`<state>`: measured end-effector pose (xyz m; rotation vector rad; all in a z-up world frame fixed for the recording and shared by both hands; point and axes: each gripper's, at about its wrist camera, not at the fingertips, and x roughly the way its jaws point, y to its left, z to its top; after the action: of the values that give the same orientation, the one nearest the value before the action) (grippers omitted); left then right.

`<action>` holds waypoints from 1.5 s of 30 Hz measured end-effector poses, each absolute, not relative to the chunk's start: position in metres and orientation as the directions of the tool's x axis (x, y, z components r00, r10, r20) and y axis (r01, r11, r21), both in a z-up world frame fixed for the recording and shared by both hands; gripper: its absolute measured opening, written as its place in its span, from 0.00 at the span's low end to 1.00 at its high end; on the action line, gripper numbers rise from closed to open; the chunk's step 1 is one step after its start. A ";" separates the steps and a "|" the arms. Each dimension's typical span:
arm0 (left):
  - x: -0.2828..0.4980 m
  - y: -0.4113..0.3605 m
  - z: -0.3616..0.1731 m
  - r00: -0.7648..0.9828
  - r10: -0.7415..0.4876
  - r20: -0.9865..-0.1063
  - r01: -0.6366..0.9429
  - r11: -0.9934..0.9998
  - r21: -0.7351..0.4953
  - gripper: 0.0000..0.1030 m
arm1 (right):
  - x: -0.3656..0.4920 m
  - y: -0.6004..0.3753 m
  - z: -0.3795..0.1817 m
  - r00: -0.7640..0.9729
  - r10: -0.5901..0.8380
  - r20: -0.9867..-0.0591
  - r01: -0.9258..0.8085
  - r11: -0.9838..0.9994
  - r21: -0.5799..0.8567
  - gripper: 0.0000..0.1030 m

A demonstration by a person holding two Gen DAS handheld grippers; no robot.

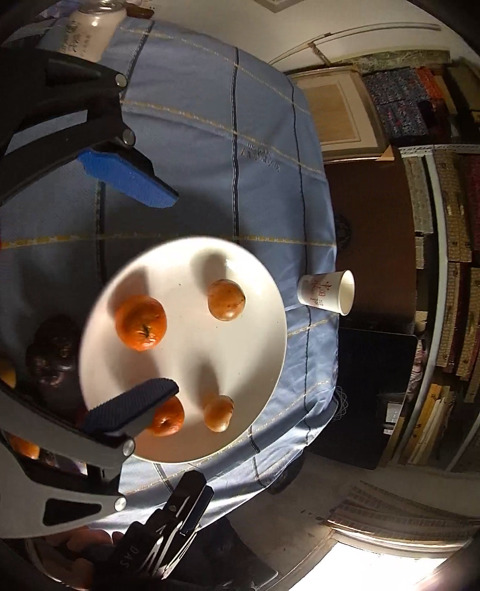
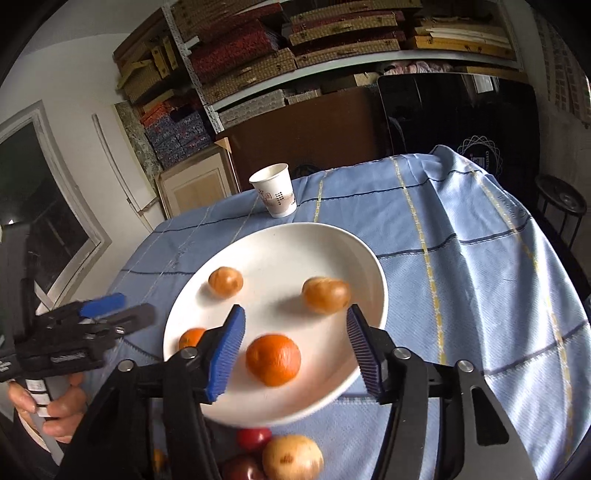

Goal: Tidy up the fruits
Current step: 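Reach the left tool to the red tomato and grasp it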

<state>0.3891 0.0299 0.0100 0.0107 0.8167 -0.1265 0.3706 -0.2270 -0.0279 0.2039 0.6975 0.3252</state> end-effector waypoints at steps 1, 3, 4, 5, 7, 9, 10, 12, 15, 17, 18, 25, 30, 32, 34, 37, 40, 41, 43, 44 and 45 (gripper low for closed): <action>0.377 0.032 0.012 0.691 -0.100 -0.715 0.112 0.993 -0.031 0.91 | 0.361 -0.229 -0.030 0.725 0.348 -0.594 -0.224 0.935 0.275 0.61; 0.347 0.038 0.011 0.716 -0.094 -0.692 0.110 0.994 -0.020 0.93 | 0.346 -0.236 -0.036 0.727 0.343 -0.596 -0.225 0.938 0.265 0.61; 0.333 0.041 0.009 0.724 -0.091 -0.684 0.109 0.994 -0.016 0.93 | 0.340 -0.240 -0.039 0.724 0.346 -0.597 -0.225 0.936 0.270 0.61; 0.324 0.042 0.007 0.728 -0.089 -0.680 0.110 0.994 -0.013 0.93 | 0.333 -0.244 -0.042 0.721 0.350 -0.598 -0.225 0.935 0.275 0.61; 0.299 0.049 -0.002 0.733 -0.074 -0.676 0.104 0.995 0.004 0.93 | 0.316 -0.252 -0.051 0.721 0.331 -0.609 -0.211 0.942 0.261 0.61; 0.280 0.056 -0.009 0.750 -0.053 -0.659 0.089 0.996 0.022 0.93 | 0.303 -0.257 -0.059 0.721 0.296 -0.627 -0.185 0.953 0.238 0.61; 0.271 0.060 -0.013 0.760 -0.032 -0.649 0.067 0.997 0.028 0.94 | 0.298 -0.258 -0.061 0.720 0.293 -0.629 -0.182 0.954 0.237 0.61; 0.256 0.071 -0.024 0.758 -0.001 -0.653 0.020 1.000 0.022 0.94 | 0.291 -0.258 -0.063 0.720 0.287 -0.632 -0.180 0.956 0.229 0.61; 0.244 0.083 -0.037 0.728 -0.014 -0.685 0.004 1.000 -0.017 0.94 | 0.284 -0.254 -0.066 0.717 0.268 -0.644 -0.190 0.963 0.189 0.61; 0.240 0.087 -0.042 0.720 0.002 -0.694 -0.014 1.000 -0.011 0.94 | 0.282 -0.249 -0.070 0.702 0.261 -0.663 -0.201 0.965 0.167 0.61; 0.239 0.087 -0.045 0.716 0.015 -0.697 -0.021 1.000 0.000 0.94 | 0.282 -0.246 -0.073 0.692 0.249 -0.678 -0.203 0.968 0.149 0.61; 0.238 0.099 -0.052 0.695 0.034 -0.718 -0.059 0.998 -0.009 0.95 | 0.282 -0.238 -0.087 0.648 0.226 -0.727 -0.212 0.971 0.112 0.58; 0.241 0.103 -0.055 0.680 0.036 -0.733 -0.076 0.997 -0.022 0.95 | 0.284 -0.237 -0.093 0.626 0.221 -0.748 -0.208 0.972 0.113 0.50; 0.241 0.102 -0.055 0.679 0.040 -0.733 -0.075 0.997 -0.015 0.95 | 0.285 -0.236 -0.095 0.622 0.220 -0.751 -0.207 0.972 0.113 0.49; 0.241 0.101 -0.056 0.678 0.043 -0.734 -0.073 0.997 -0.009 0.95 | 0.285 -0.236 -0.095 0.618 0.219 -0.755 -0.208 0.972 0.111 0.48; 0.242 0.099 -0.055 0.678 0.045 -0.733 -0.072 0.997 -0.005 0.95 | 0.287 -0.234 -0.098 0.607 0.218 -0.764 -0.212 0.971 0.109 0.43; 0.242 0.100 -0.057 0.675 0.038 -0.736 -0.071 0.997 -0.013 0.95 | 0.287 -0.235 -0.099 0.603 0.221 -0.767 -0.210 0.971 0.115 0.34; 0.243 0.100 -0.057 0.674 0.033 -0.738 -0.069 0.997 -0.019 0.95 | 0.288 -0.236 -0.099 0.600 0.231 -0.766 -0.213 0.969 0.125 0.31; 0.244 0.099 -0.059 0.669 0.021 -0.743 -0.062 0.998 -0.027 0.94 | 0.288 -0.237 -0.099 0.602 0.229 -0.765 -0.203 0.970 0.131 0.31; 0.245 0.099 -0.060 0.666 0.015 -0.746 -0.057 0.998 -0.031 0.94 | 0.288 -0.238 -0.099 0.602 0.231 -0.764 -0.199 0.970 0.137 0.31; 0.245 0.097 -0.060 0.664 0.008 -0.747 -0.050 0.998 -0.033 0.93 | 0.289 -0.239 -0.099 0.601 0.232 -0.764 -0.196 0.971 0.140 0.31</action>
<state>0.2448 0.0975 -0.0604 -0.0524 0.8435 0.0328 0.2889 -0.2395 -0.0990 0.0435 0.8917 0.2480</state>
